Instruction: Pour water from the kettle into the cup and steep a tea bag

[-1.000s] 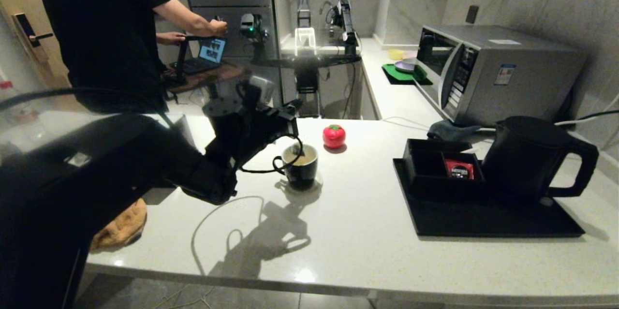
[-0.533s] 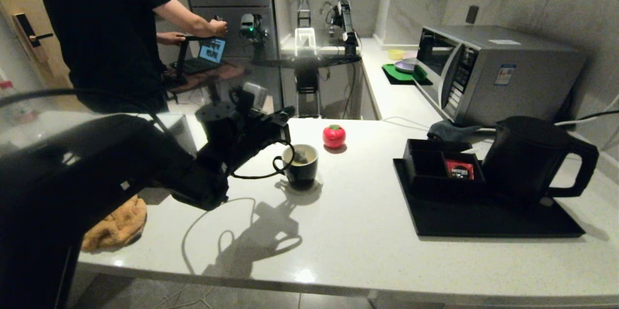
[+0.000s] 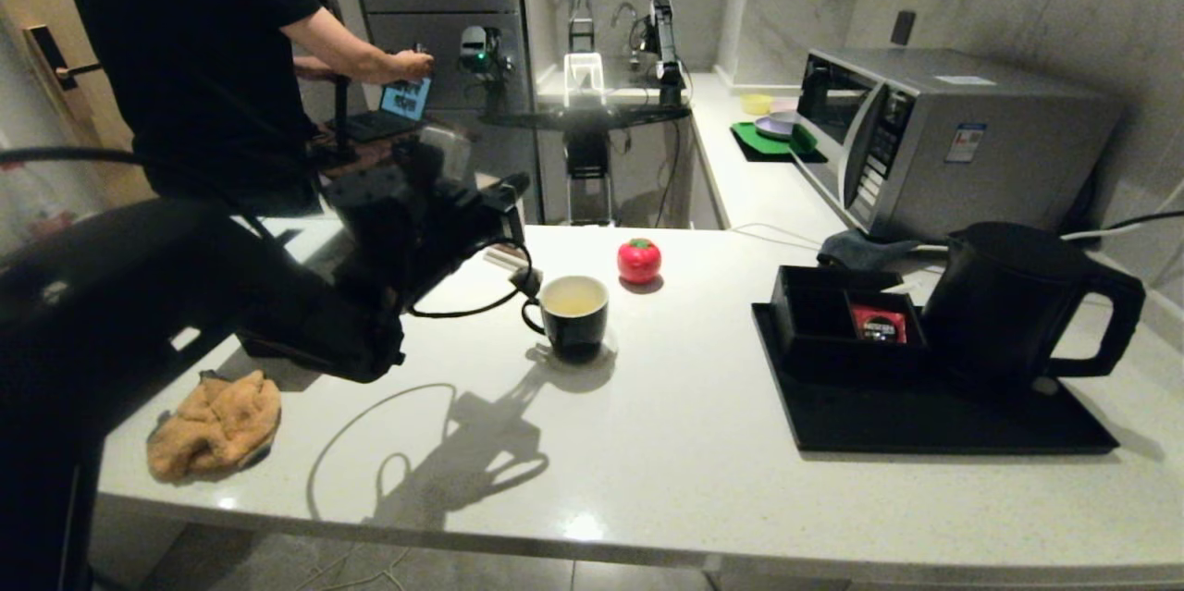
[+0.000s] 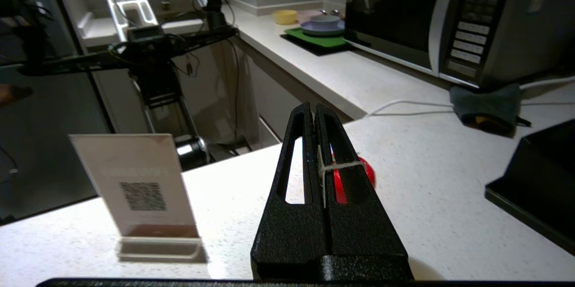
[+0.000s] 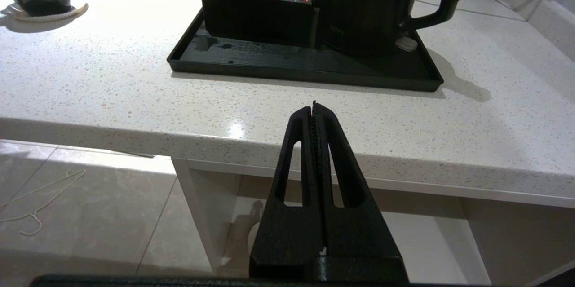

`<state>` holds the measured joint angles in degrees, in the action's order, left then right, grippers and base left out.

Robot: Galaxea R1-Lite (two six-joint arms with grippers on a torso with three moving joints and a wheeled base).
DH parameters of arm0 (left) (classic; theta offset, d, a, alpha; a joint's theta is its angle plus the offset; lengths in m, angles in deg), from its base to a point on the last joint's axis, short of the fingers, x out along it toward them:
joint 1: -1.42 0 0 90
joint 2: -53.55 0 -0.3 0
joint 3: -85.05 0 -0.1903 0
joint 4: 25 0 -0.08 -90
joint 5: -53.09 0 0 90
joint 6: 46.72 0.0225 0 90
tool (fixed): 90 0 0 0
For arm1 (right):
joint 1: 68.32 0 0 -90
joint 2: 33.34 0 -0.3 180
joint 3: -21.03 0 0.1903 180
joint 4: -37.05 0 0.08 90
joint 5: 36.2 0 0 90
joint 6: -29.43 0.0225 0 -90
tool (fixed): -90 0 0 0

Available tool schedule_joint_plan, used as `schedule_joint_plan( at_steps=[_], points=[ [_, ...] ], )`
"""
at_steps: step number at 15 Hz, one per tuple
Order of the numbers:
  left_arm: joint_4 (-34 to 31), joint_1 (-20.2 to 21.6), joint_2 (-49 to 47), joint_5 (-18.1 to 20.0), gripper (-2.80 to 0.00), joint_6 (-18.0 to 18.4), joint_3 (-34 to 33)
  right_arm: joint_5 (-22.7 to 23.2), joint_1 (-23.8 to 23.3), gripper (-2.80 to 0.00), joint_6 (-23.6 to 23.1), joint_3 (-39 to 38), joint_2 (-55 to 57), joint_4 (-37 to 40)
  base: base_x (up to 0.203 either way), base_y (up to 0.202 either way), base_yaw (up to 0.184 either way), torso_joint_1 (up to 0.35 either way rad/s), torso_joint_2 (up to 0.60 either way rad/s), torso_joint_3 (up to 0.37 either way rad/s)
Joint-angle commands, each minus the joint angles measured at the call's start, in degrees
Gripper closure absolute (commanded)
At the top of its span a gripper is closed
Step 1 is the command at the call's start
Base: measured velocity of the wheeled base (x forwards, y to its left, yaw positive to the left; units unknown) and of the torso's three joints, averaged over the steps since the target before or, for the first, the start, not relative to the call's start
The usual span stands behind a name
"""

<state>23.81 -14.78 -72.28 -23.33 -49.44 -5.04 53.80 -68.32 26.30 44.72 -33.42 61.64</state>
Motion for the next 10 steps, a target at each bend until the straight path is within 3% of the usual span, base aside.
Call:
schedule_joint_plan(
  at_steps=[1, 10],
  points=[
    [0.42, 0.86, 1.38, 0.04, 0.00, -0.02, 0.08, 0.00, 0.00, 0.00, -0.03, 0.02, 0.07, 0.01, 0.000, 0.000, 0.000, 0.000, 0.00, 0.000],
    [-2.11, 7.24, 8.13, -0.04, 0.00, -0.10, 0.17, 0.00, 0.00, 0.00, -0.03, 0.02, 0.07, 0.01, 0.000, 0.000, 0.000, 0.000, 0.00, 0.000]
  ],
)
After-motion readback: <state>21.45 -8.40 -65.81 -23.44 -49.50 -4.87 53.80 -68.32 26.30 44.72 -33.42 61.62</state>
